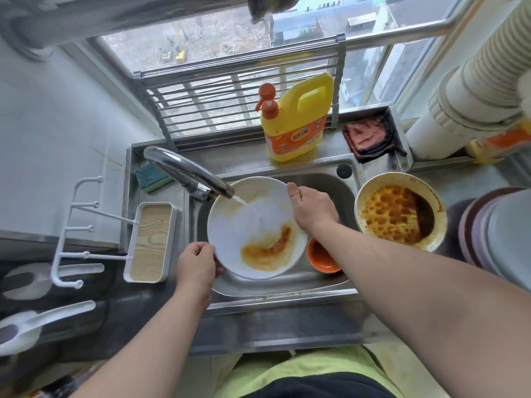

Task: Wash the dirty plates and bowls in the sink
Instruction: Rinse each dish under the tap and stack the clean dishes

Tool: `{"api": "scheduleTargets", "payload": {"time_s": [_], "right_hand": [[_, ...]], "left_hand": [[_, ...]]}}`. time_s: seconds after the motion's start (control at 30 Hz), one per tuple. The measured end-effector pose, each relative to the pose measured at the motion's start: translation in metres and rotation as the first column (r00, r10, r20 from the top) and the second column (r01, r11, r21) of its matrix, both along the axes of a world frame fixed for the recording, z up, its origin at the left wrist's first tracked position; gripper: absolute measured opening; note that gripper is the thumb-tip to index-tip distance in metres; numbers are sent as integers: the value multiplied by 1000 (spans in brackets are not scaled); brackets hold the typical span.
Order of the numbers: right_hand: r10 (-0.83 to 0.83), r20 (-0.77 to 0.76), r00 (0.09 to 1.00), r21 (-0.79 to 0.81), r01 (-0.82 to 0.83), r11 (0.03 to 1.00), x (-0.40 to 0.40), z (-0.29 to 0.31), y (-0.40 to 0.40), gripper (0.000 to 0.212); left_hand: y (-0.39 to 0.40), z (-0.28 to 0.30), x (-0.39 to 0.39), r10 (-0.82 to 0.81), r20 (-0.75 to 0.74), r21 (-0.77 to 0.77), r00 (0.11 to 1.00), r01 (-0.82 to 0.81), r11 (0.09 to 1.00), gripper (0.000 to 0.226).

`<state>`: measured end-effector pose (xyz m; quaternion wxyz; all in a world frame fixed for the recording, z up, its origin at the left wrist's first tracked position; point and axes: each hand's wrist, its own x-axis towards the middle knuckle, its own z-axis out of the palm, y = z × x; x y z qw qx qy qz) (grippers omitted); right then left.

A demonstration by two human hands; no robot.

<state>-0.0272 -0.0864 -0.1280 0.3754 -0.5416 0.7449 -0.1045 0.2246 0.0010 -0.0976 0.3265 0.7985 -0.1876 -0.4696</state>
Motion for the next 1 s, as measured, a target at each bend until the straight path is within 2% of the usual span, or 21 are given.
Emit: {"api": "scheduleTargets", "payload": {"time_s": [0.17, 0.33, 0.63, 0.73, 0.87, 1.0], "right_hand": [[-38, -17, 999, 54, 39, 998, -13, -1, 5, 65], [-96, -101, 990, 134, 109, 985, -26, -3, 22, 67], [-135, -199, 971, 112, 159, 981, -39, 14, 49, 66], [-147, -227, 963, 115, 177, 978, -38, 22, 48, 64], [-123, -245, 962, 221, 178, 959, -32, 33, 45, 46], [-65, -289, 955, 330, 163, 930, -28, 38, 38, 33]], "left_hand": [[-4, -8, -5, -66, -21, 12, 998, 66, 998, 18], [-10, -16, -12, -153, -42, 34, 987, 155, 987, 18], [-15, -23, -15, -299, -100, 99, 949, 309, 946, 27], [-18, -22, -16, -300, -128, 95, 945, 313, 945, 28], [-21, -28, -14, -254, -200, 136, 946, 284, 949, 28], [-23, -32, -11, -221, -277, 181, 935, 277, 944, 10]]}}
